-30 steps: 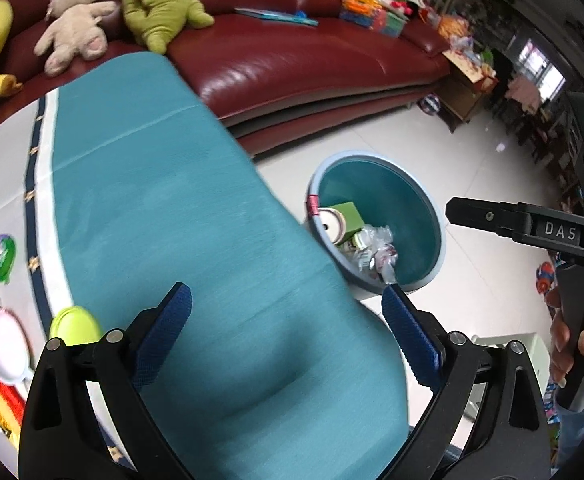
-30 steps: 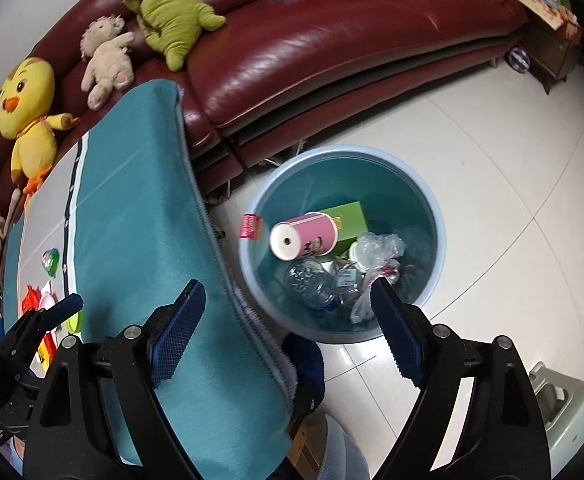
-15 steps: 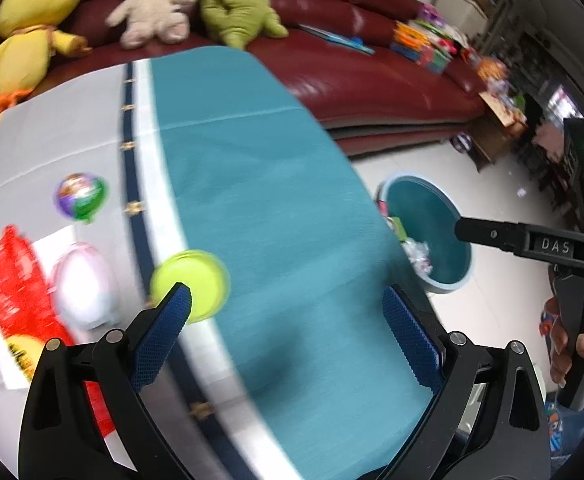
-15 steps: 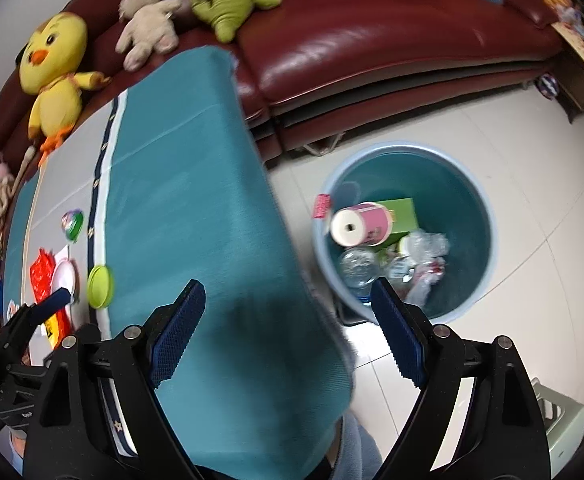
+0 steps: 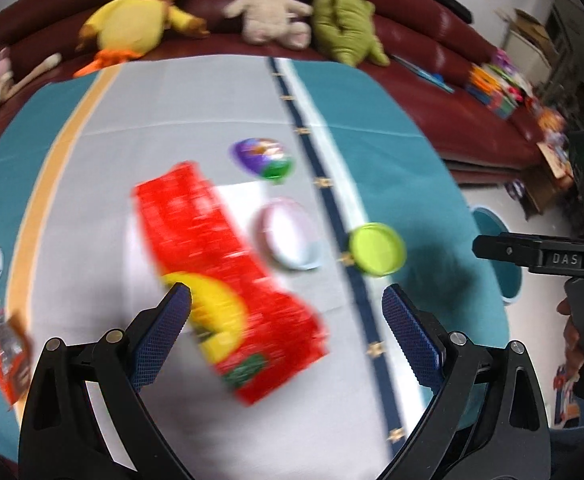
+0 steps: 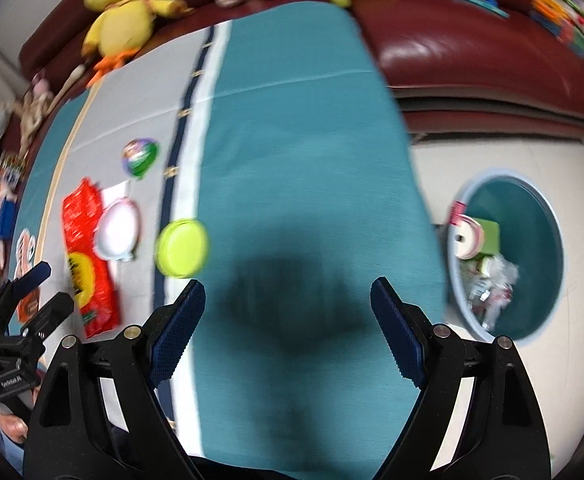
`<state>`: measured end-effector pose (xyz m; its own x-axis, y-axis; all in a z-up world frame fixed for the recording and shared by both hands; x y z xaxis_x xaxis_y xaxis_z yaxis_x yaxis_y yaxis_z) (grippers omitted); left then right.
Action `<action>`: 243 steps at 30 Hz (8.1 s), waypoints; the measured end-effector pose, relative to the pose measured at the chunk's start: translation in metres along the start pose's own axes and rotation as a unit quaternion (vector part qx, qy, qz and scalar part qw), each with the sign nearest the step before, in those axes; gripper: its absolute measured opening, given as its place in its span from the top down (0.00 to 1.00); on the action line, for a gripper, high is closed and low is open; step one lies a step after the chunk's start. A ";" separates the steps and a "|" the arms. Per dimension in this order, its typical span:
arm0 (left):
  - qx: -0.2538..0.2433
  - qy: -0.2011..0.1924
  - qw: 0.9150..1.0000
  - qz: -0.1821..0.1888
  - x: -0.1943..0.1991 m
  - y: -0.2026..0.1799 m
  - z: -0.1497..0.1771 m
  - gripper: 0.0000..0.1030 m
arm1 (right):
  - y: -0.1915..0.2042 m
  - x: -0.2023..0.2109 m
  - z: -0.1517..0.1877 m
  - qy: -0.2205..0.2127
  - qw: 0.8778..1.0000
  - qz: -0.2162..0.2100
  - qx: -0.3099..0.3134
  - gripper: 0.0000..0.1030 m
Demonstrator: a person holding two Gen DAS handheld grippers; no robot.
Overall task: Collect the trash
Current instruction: 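Return both tools to the table toward the red wrappers, then grasp the orange snack packet with the left tool while the right tool grasps the red wrapper, then carry the packet and wrapper over the bin and open both tools, then return both tools to the table toward the toy eggs, then grasp the white egg shell with the left tool while the right tool grasps the purple toy egg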
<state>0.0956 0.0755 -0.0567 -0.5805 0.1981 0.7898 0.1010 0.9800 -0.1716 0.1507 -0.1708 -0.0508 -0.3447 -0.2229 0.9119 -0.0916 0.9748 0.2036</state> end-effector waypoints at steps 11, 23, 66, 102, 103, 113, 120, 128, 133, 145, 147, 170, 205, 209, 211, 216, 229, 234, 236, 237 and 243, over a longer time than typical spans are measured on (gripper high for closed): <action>0.006 -0.020 0.995 -0.094 0.061 0.101 0.028 0.06 | 0.113 -0.022 0.011 0.038 0.994 -0.039 0.093 0.21; 0.050 0.014 0.990 -0.134 0.063 0.211 0.078 0.06 | 0.192 -0.043 0.036 0.072 0.985 -0.047 0.149 0.21; 0.066 -0.026 0.996 -0.056 0.025 0.158 0.040 0.60 | 0.223 -0.080 0.006 0.043 0.980 -0.080 0.179 0.91; -0.210 0.042 0.969 0.121 -0.097 -0.263 -0.036 0.59 | -0.217 0.053 0.027 -0.120 0.973 -0.042 -0.190 0.91; -0.217 0.047 0.967 0.125 -0.102 -0.274 -0.034 0.59 | -0.230 0.054 0.030 -0.122 0.971 -0.038 -0.201 0.91; -0.245 0.091 0.954 0.149 -0.152 -0.348 -0.025 0.59 | -0.319 0.043 0.047 -0.117 0.957 -0.013 -0.264 0.89; -0.257 0.108 0.949 0.148 -0.174 -0.372 -0.019 0.59 | -0.333 0.017 0.046 -0.100 0.956 -0.019 -0.277 0.76; -0.257 0.119 0.947 0.150 -0.189 -0.380 -0.017 0.59 | -0.346 0.016 0.050 -0.103 0.953 -0.007 -0.286 0.40; -0.258 0.124 0.946 0.153 -0.193 -0.385 -0.012 0.59 | -0.347 0.013 0.053 -0.095 0.953 -0.005 -0.287 0.38; -0.269 0.122 0.941 0.165 -0.194 -0.398 -0.009 0.54 | -0.358 0.030 0.060 -0.097 0.949 0.023 -0.298 0.28; -0.269 0.119 0.941 0.166 -0.193 -0.401 -0.009 0.50 | -0.358 0.031 0.060 -0.095 0.949 0.026 -0.299 0.28; -0.242 0.098 0.950 0.169 -0.164 -0.375 -0.021 0.15 | -0.339 0.050 0.060 -0.084 0.952 0.056 -0.288 0.23; -0.058 0.011 0.998 0.002 -0.063 -0.048 -0.027 0.14 | -0.086 0.010 -0.009 -0.015 0.995 -0.013 -0.099 0.20; -0.013 0.019 1.000 -0.014 -0.070 -0.015 -0.025 0.14 | -0.048 -0.001 -0.015 0.002 0.997 -0.026 -0.072 0.20; -0.006 0.019 0.999 -0.027 -0.074 -0.009 -0.027 0.14 | -0.032 -0.007 -0.018 0.010 0.998 -0.033 -0.061 0.20; -0.012 0.027 0.999 -0.038 -0.087 -0.014 -0.028 0.14 | -0.005 -0.017 -0.029 0.017 0.998 -0.041 -0.043 0.20; -0.010 0.016 0.999 -0.041 -0.102 -0.002 -0.034 0.54 | 0.003 -0.042 -0.048 0.037 0.997 -0.041 -0.049 0.20; 0.032 -0.005 0.999 -0.018 -0.082 0.030 -0.049 0.54 | 0.026 -0.058 -0.061 0.046 0.997 -0.052 -0.026 0.20; 0.044 -0.010 0.999 -0.016 -0.076 0.041 -0.053 0.54 | 0.041 -0.065 -0.070 0.047 0.997 -0.057 -0.012 0.20; 0.050 -0.011 0.999 -0.016 -0.074 0.048 -0.055 0.54 | 0.048 -0.069 -0.074 0.048 0.997 -0.059 -0.006 0.20; 0.079 -0.022 0.996 -0.024 -0.064 0.083 -0.062 0.54 | 0.101 -0.095 -0.100 0.050 0.995 -0.075 0.046 0.20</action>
<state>0.1912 0.1450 -0.0848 -0.6161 0.1459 0.7740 -0.0544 0.9725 -0.2266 0.2675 -0.0500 -0.0814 -0.2273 -0.3582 0.9056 -0.2218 0.9245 0.3100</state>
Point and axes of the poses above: each gripper's, at about its wrist camera, not at the fingertips, and x roughly against the way its jaws point, y to its left, z to its underside, the point moved 4 cm from there along -x, roughly the way its jaws point, and after that the axes turned 4 degrees about -y, right-handed, at the moved point
